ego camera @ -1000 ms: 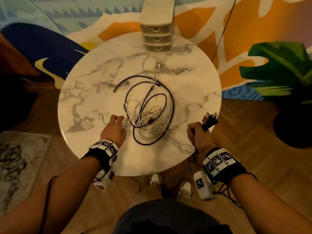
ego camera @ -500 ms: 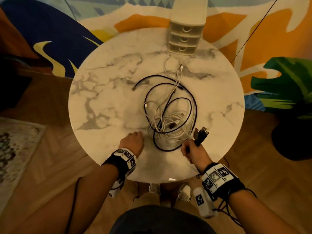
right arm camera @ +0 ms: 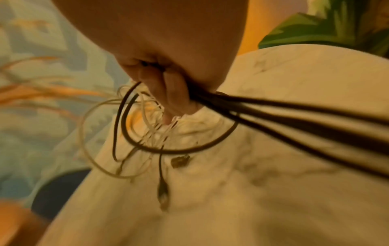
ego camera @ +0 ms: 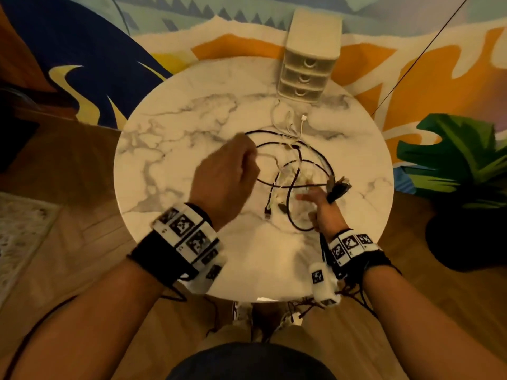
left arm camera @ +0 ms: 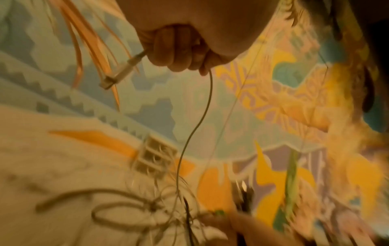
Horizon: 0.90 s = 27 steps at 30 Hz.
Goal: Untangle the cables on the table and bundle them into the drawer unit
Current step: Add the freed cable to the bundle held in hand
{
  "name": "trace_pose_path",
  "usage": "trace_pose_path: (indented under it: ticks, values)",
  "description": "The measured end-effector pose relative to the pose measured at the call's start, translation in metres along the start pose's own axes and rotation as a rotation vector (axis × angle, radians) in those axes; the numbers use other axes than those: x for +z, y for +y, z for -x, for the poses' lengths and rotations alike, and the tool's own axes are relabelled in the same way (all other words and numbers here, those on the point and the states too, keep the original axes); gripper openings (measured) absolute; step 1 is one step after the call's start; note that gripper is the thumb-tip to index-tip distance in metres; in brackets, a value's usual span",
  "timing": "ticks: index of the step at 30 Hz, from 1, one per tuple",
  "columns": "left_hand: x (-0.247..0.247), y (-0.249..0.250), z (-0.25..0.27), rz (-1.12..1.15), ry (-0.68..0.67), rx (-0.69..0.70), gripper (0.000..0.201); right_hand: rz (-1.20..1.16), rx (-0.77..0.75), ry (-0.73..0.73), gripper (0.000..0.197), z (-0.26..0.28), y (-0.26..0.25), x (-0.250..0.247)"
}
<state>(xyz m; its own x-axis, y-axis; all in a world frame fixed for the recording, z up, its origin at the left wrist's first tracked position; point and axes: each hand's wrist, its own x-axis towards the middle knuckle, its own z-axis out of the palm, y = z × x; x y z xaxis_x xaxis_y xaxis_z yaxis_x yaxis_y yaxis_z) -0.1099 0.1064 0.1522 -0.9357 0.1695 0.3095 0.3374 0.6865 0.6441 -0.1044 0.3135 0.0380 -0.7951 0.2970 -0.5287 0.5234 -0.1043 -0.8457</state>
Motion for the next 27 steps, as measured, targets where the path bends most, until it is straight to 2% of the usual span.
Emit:
trace_pose_path:
  ticks: [3,5,8,11,12,14,16,17,20,23,27]
  values:
    - [-0.037,-0.005,-0.026,0.055,0.299,-0.05,0.016,-0.201,0.038,0.151,0.03,-0.028,-0.016,-0.008]
    - [-0.049,-0.011,-0.029,0.052,0.334,-0.114,0.012,-0.207,0.036,0.171,0.028,-0.035,-0.02,-0.012]
    - [-0.043,-0.011,-0.015,0.025,0.217,-0.092,0.011,-0.023,-0.084,0.237,0.033,-0.026,-0.016,-0.009]
    - [-0.025,0.004,0.0,-0.018,0.068,0.065,0.019,0.068,-0.287,0.283,0.034,0.003,-0.016,-0.006]
    - [-0.018,0.011,0.003,-0.045,0.002,0.14,0.021,0.104,-0.408,0.222,0.034,0.019,-0.021,-0.006]
    - [-0.003,0.027,0.005,-0.101,-0.124,0.301,0.019,0.173,-0.595,-0.008,0.033,0.05,-0.034,-0.005]
    - [0.011,0.043,0.004,-0.139,-0.216,0.419,0.014,0.166,-0.576,-0.204,0.036,0.075,-0.046,-0.002]
    - [0.017,0.051,0.001,-0.143,-0.244,0.444,0.011,0.128,-0.539,-0.232,0.034,0.082,-0.051,-0.004]
    - [0.024,0.062,-0.009,-0.111,-0.306,0.374,0.011,0.033,-0.492,-0.166,0.037,0.088,-0.057,-0.023]
    - [0.022,0.063,-0.019,0.047,-0.332,0.242,0.009,-0.017,-0.464,-0.085,0.032,0.08,-0.053,-0.051]
    - [0.028,0.081,-0.021,0.399,-0.335,0.074,0.003,0.167,-0.347,-0.103,0.037,0.075,-0.037,-0.077]
